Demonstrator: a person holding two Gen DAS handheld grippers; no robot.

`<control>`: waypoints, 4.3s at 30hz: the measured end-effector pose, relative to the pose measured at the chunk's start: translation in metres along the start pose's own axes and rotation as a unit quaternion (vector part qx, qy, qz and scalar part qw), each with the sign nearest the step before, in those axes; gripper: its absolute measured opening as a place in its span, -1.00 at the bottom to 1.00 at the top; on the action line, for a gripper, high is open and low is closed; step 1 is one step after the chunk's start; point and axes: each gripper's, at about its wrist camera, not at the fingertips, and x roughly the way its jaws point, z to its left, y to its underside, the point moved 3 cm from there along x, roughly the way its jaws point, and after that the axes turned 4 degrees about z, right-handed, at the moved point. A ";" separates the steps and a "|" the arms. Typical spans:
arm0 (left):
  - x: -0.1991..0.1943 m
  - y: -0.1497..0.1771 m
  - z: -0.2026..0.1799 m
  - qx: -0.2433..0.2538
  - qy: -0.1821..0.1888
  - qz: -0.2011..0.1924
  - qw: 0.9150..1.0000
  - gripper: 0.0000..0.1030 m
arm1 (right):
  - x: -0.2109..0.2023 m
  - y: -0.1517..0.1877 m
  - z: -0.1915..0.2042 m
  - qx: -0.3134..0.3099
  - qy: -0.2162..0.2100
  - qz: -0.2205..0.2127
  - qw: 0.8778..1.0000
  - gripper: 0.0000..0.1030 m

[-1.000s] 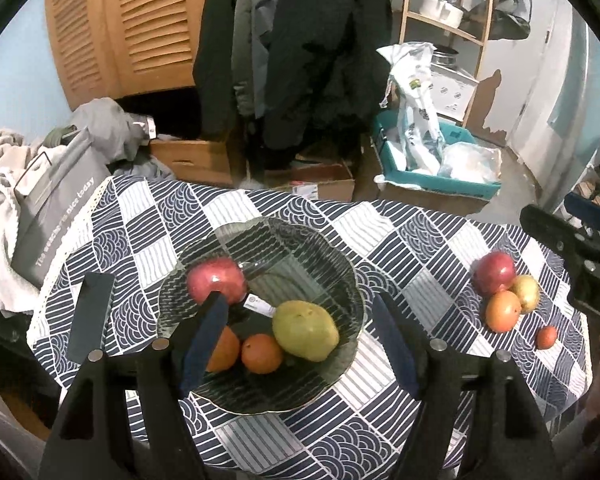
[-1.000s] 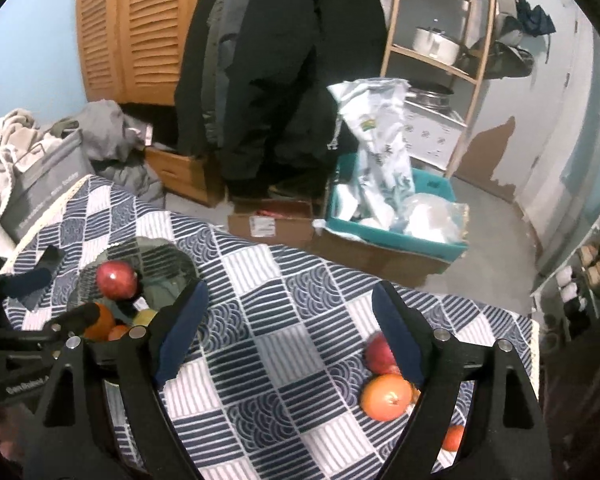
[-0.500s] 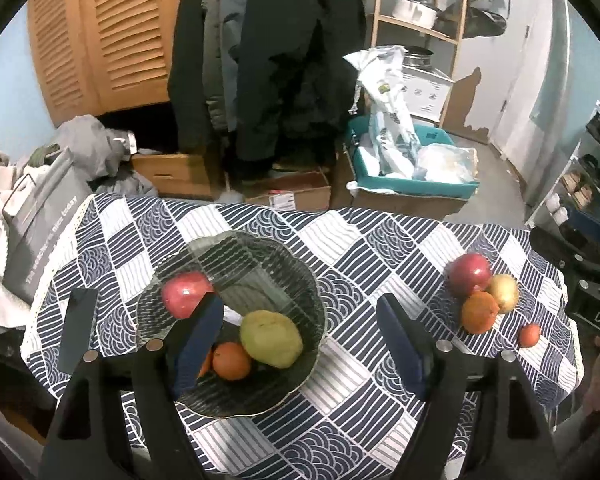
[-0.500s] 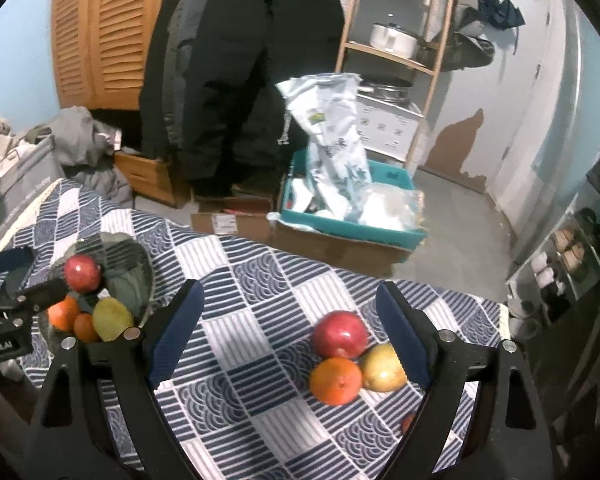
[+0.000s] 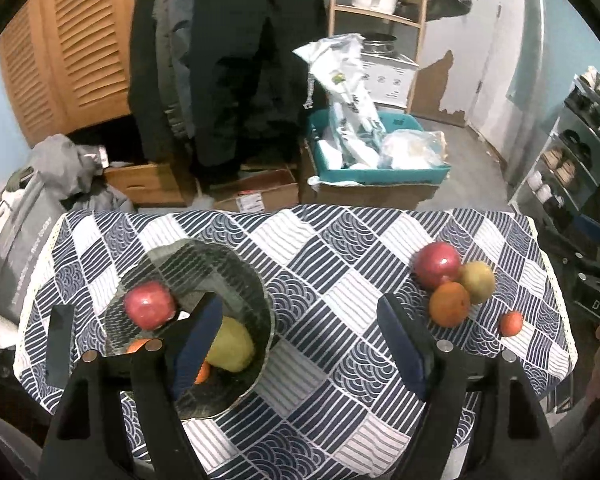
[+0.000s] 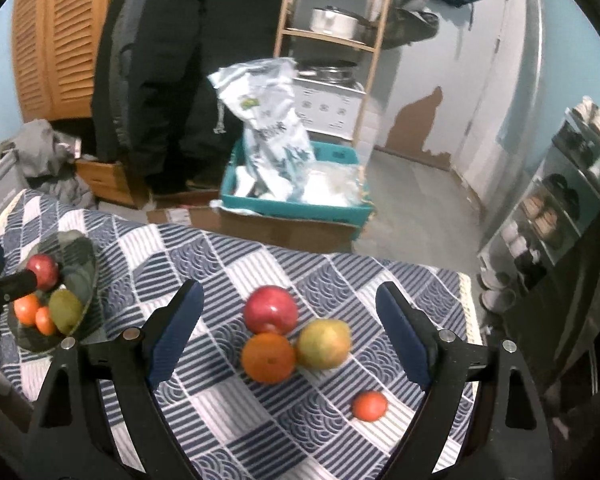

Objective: Organize fruits
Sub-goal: 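Withdraw both tools from the bowl toward the remaining fruit cluster, then grasp the small tangerine with the right tool while the left tool grasps the large orange, then lift the tangerine and large orange and carry both over the glass bowl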

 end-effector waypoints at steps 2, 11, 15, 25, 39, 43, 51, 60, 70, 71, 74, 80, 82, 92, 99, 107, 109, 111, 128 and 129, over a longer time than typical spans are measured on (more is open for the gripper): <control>0.001 -0.001 -0.008 0.006 0.003 0.001 1.000 0.59 | 0.000 0.004 -0.009 0.007 0.005 0.002 1.000 0.69; 0.006 -0.004 -0.044 0.033 0.017 0.005 0.999 0.67 | 0.004 0.024 -0.048 0.034 0.023 0.017 0.999 0.69; 0.009 -0.004 -0.057 0.043 0.018 0.009 0.999 0.67 | 0.007 0.033 -0.063 0.046 0.029 0.028 0.998 0.69; 0.023 -0.002 -0.083 0.067 0.016 0.023 0.997 0.67 | 0.013 0.047 -0.090 0.068 0.037 0.041 0.996 0.69; 0.046 0.004 -0.104 0.084 0.014 0.043 0.995 0.67 | 0.033 0.063 -0.100 0.063 0.042 0.074 0.994 0.69; 0.057 0.006 -0.108 0.082 0.021 0.055 0.995 0.67 | 0.045 0.070 -0.104 0.064 0.044 0.093 0.993 0.69; 0.080 0.012 -0.118 0.087 0.025 0.074 0.993 0.67 | 0.082 0.094 -0.112 0.083 0.031 0.150 0.985 0.69; 0.119 0.023 -0.124 0.077 0.041 0.112 0.990 0.67 | 0.128 0.127 -0.120 0.114 0.013 0.221 0.968 0.69; 0.145 0.029 -0.123 0.061 0.045 0.132 0.988 0.67 | 0.155 0.153 -0.120 0.117 0.009 0.263 0.958 0.56; 0.146 0.029 -0.123 0.060 0.047 0.133 0.988 0.67 | 0.157 0.155 -0.119 0.117 0.007 0.267 0.957 0.50; 0.148 0.029 -0.126 0.060 0.053 0.133 0.988 0.67 | 0.160 0.159 -0.118 0.123 -0.004 0.272 0.954 0.36; 0.150 0.026 -0.144 0.070 0.073 0.130 0.986 0.67 | 0.159 0.158 -0.109 0.112 -0.023 0.270 0.956 -0.13; 0.151 0.025 -0.153 0.078 0.078 0.132 0.985 0.67 | 0.159 0.158 -0.105 0.101 -0.017 0.269 0.958 -0.14; 0.168 0.027 -0.184 0.107 0.088 0.145 0.980 0.67 | 0.147 0.137 -0.119 0.105 0.011 0.226 0.968 -0.15; 0.183 0.034 -0.199 0.124 0.089 0.159 0.975 0.67 | 0.149 0.127 -0.124 0.102 0.018 0.219 0.970 -0.15; 0.202 0.035 -0.212 0.131 0.082 0.167 0.974 0.67 | 0.150 0.125 -0.120 0.099 0.019 0.214 0.972 -0.14; 0.204 0.035 -0.213 0.131 0.080 0.164 0.974 0.60 | 0.152 0.126 -0.121 0.099 0.021 0.216 0.971 -0.14; 0.206 0.035 -0.214 0.135 0.084 0.165 0.973 0.48 | 0.154 0.127 -0.122 0.101 0.022 0.218 0.970 -0.14; 0.191 0.041 -0.206 0.155 0.076 0.145 0.974 0.33 | 0.147 0.117 -0.113 0.093 0.017 0.206 0.974 -0.15; 0.189 0.041 -0.205 0.153 0.076 0.144 0.975 0.33 | 0.146 0.116 -0.113 0.093 0.017 0.204 0.974 -0.15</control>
